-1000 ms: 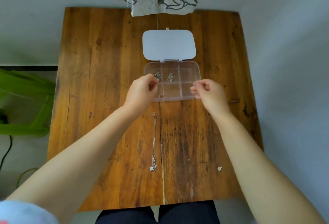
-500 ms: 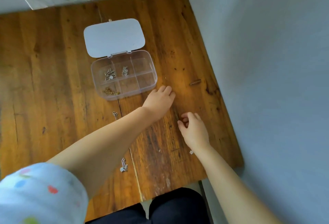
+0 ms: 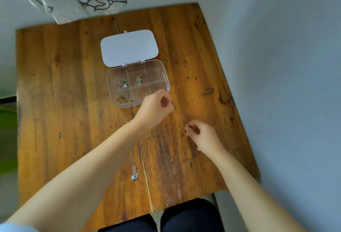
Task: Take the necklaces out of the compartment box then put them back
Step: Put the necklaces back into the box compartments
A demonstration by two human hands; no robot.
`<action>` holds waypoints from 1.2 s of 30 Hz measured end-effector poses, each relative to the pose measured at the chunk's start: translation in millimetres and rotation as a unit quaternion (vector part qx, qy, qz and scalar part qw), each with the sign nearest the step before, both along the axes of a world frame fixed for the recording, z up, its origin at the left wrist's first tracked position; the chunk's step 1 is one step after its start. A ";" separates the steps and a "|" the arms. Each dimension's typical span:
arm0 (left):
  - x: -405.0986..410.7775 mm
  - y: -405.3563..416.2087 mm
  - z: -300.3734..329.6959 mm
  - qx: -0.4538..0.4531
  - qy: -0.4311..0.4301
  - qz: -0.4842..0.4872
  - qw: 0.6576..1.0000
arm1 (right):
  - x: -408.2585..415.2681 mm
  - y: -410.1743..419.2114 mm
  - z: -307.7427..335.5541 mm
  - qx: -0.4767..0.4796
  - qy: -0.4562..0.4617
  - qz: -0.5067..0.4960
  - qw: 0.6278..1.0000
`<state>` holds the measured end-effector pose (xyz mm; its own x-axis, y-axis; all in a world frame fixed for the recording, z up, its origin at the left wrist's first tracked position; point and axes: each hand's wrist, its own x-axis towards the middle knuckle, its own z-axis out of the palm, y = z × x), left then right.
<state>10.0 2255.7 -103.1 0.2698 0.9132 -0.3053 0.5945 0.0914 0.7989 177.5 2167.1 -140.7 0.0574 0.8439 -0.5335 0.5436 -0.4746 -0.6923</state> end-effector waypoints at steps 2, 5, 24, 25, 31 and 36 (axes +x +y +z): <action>-17.6 6.2 3.1 -0.014 -0.016 0.060 0.998 | 5.0 0.1 9.0 0.028 0.016 -0.026 0.999; -43.6 14.2 2.8 -0.023 -0.030 0.135 0.990 | 6.9 11.9 26.2 0.073 -0.019 -0.009 0.997; -66.0 46.1 -28.8 0.013 0.095 0.119 0.988 | -99.1 132.6 18.6 0.093 -0.032 0.115 0.988; -69.0 44.7 -28.7 0.020 0.097 0.099 0.990 | -98.4 131.9 17.6 0.090 -0.040 0.120 0.988; -98.2 12.9 -18.8 0.098 0.066 0.096 0.988 | -85.7 99.5 30.4 0.083 -0.022 0.110 0.990; -120.8 -36.3 -48.7 0.069 0.164 0.025 0.984 | -97.1 15.2 17.7 -0.026 -0.019 0.165 0.986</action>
<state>-110.8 2219.4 -151.8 0.1319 0.9618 -0.2400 0.8196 0.0304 0.5721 80.3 2182.3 -123.0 -0.1951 0.7914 -0.5793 0.6997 -0.3016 -0.6477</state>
